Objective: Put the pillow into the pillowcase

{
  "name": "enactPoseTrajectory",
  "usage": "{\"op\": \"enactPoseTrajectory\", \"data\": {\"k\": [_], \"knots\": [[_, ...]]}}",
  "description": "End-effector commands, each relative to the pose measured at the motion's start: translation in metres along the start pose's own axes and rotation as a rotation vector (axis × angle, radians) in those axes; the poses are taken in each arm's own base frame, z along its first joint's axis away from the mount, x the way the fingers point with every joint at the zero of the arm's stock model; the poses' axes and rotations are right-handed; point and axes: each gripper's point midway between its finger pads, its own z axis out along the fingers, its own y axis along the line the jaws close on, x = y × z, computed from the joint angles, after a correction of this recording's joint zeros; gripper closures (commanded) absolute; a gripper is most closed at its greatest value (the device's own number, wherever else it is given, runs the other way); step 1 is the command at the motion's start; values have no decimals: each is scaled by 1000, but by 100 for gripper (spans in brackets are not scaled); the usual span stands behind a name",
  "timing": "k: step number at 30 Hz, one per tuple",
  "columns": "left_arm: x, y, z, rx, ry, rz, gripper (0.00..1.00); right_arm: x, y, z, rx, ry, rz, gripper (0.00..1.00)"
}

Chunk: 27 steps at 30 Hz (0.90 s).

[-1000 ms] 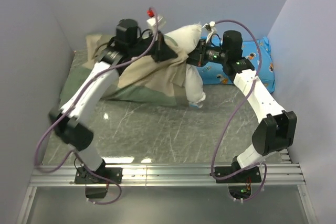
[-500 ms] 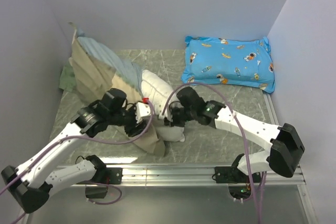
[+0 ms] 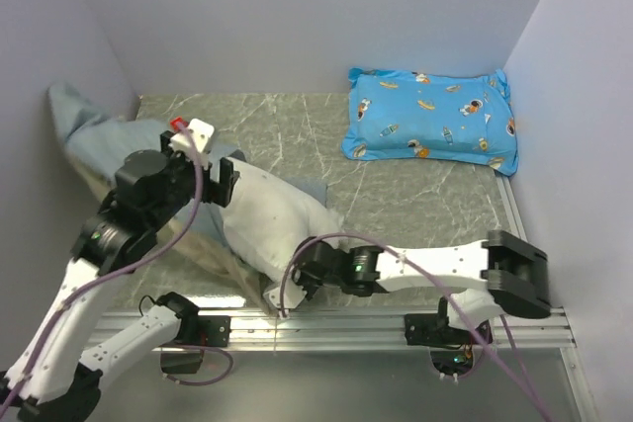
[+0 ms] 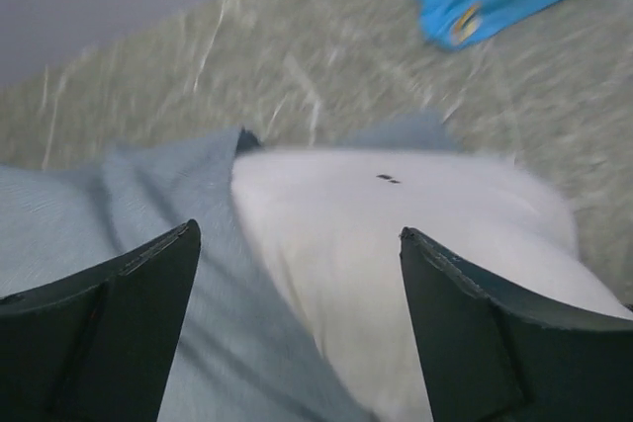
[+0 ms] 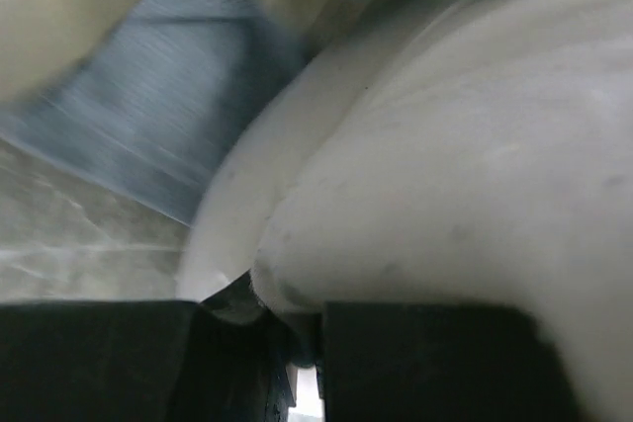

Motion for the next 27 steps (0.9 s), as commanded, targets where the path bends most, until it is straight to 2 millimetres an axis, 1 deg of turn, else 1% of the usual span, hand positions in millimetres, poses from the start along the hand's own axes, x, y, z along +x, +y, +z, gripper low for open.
{"op": "enactPoseTrajectory", "data": {"k": [1, 2, 3, 4, 5, 6, 7, 8, 9, 10, 11, 12, 13, 14, 15, 16, 17, 18, 19, 20, 21, 22, 23, 24, 25, 26, 27], "knots": [[73, 31, 33, -170, 236, -81, 14, 86, 49, 4, -169, 428, -161, 100], [90, 35, 38, -176, 302, -94, 17, 99, 46, -1, -158, 521, -182, 100], [112, 39, 50, -179, 394, -117, 19, 109, 54, 3, -192, 575, -192, 100], [128, 52, 53, -196, 455, -157, 29, 117, 59, -2, -205, 624, -169, 100], [142, 54, 55, -185, 519, -183, 32, 121, 60, -4, -212, 655, -160, 100], [162, 45, 70, -96, 600, -219, 35, 126, 66, -5, -237, 679, -151, 100], [165, 48, 75, -90, 637, -241, 40, 132, 71, -9, -250, 706, -123, 100], [172, 46, 81, -67, 669, -259, 42, 135, 74, -11, -262, 721, -113, 100], [186, 39, 100, -11, 710, -288, 45, 137, 77, -12, -267, 733, -98, 100], [184, 40, 111, 2, 712, -292, 58, 140, 81, -13, -264, 744, -68, 100], [185, 39, 123, 22, 707, -304, 63, 143, 84, -16, -262, 752, -50, 100], [197, 36, 145, 70, 725, -279, 68, 145, 85, -18, -250, 761, -33, 100], [183, 38, 164, 86, 671, -278, 79, 149, 94, -22, -251, 773, -9, 99], [178, 34, 179, 127, 644, -277, 83, 150, 96, -23, -237, 778, 10, 92], [163, 25, 207, 178, 609, -243, 87, 151, 95, -27, -206, 782, 34, 79], [151, 14, 219, 229, 583, -230, 96, 154, 97, -30, -189, 794, 85, 63], [139, 6, 229, 272, 553, -195, 98, 160, 94, -37, -161, 802, 140, 45], [114, -8, 240, 323, 497, -157, 100, 165, 90, -42, -125, 814, 186, 21], [101, -17, 242, 367, 456, -136, 100, 170, 86, -48, -88, 823, 257, 13], [93, -21, 239, 403, 425, -86, 100, 173, 71, -58, -18, 810, 330, 11], [85, -26, 231, 423, 402, -60, 100, 188, 63, -69, 27, 822, 427, 8], [85, -27, 225, 438, 399, -39, 100, 187, 54, -74, 35, 772, 539, 5], [91, -28, 216, 462, 417, -8, 100, 188, 41, -87, 87, 728, 623, 4], [99, -27, 201, 467, 430, 1, 100, 207, 36, -102, 121, 740, 729, 4], [105, -26, 192, 466, 441, 11, 100, 211, 31, -112, 136, 715, 784, 3], [114, -23, 182, 464, 452, 35, 100, 204, 26, -119, 145, 628, 839, 3], [128, -21, 163, 457, 469, 44, 100, 205, 25, -126, 148, 593, 888, 2]]}}
